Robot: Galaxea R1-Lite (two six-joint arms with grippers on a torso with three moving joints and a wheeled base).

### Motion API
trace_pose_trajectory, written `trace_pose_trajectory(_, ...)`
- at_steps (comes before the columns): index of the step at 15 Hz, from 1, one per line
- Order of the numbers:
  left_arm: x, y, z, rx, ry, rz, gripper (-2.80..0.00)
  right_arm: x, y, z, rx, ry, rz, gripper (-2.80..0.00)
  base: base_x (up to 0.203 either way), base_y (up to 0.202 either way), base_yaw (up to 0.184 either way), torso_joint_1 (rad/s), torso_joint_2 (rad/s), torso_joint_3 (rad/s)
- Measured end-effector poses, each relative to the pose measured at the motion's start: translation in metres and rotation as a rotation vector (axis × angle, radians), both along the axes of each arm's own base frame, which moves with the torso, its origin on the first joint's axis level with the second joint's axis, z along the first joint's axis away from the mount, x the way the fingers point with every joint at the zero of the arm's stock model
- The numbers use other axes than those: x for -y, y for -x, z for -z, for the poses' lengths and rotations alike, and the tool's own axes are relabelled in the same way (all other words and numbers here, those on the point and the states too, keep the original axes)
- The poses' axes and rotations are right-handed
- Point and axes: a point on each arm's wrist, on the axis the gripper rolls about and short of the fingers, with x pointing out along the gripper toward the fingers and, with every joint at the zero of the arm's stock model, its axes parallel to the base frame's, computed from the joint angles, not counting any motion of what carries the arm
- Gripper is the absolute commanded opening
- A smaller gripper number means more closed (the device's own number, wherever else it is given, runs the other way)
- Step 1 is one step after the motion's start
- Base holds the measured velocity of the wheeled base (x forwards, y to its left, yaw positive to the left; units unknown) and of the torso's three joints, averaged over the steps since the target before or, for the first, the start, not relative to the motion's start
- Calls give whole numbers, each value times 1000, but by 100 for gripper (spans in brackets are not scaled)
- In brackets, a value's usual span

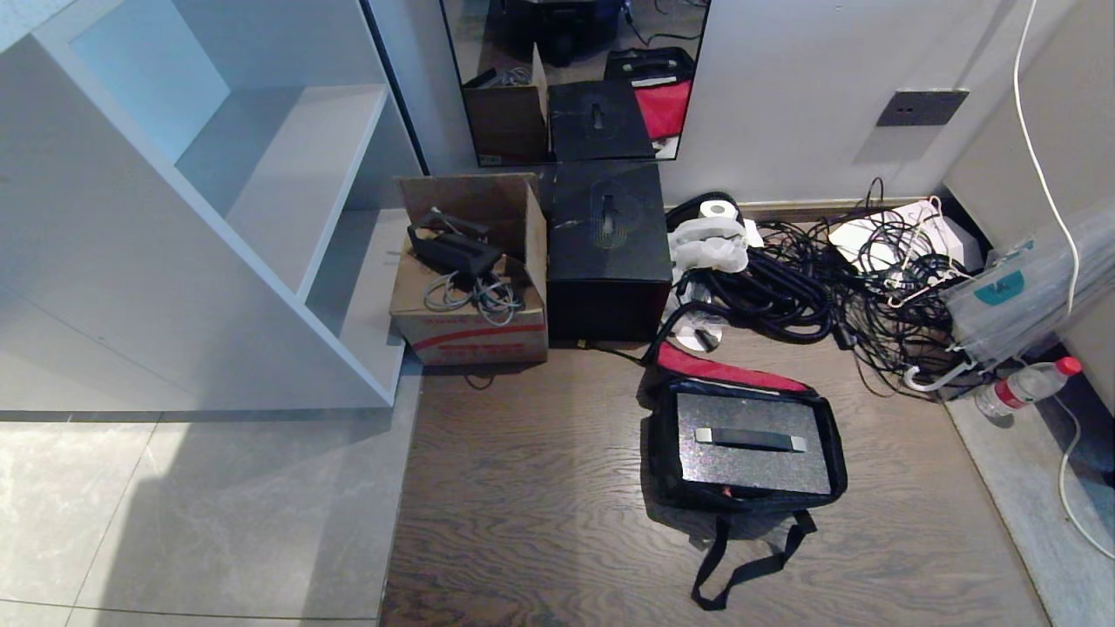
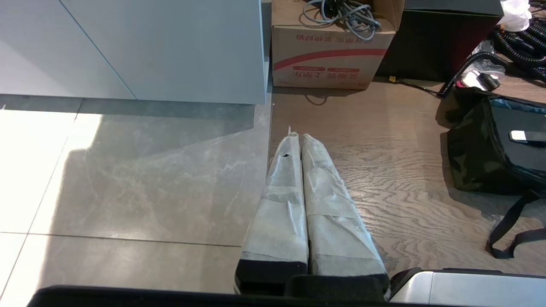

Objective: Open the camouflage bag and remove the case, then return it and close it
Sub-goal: Grip the handle

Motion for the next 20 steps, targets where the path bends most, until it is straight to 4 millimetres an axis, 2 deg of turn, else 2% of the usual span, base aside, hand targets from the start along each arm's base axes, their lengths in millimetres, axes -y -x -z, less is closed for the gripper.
trace_pose_trajectory(5, 0, 0, 0, 1, 0, 0, -280, 0, 0, 0, 1, 0, 0, -280, 159, 0, 0, 1, 3, 6)
trace_pose_trajectory(20, 0, 0, 0, 1, -1, 0, -280, 0, 0, 0, 0, 0, 0, -280, 0, 0, 0, 0, 0, 0)
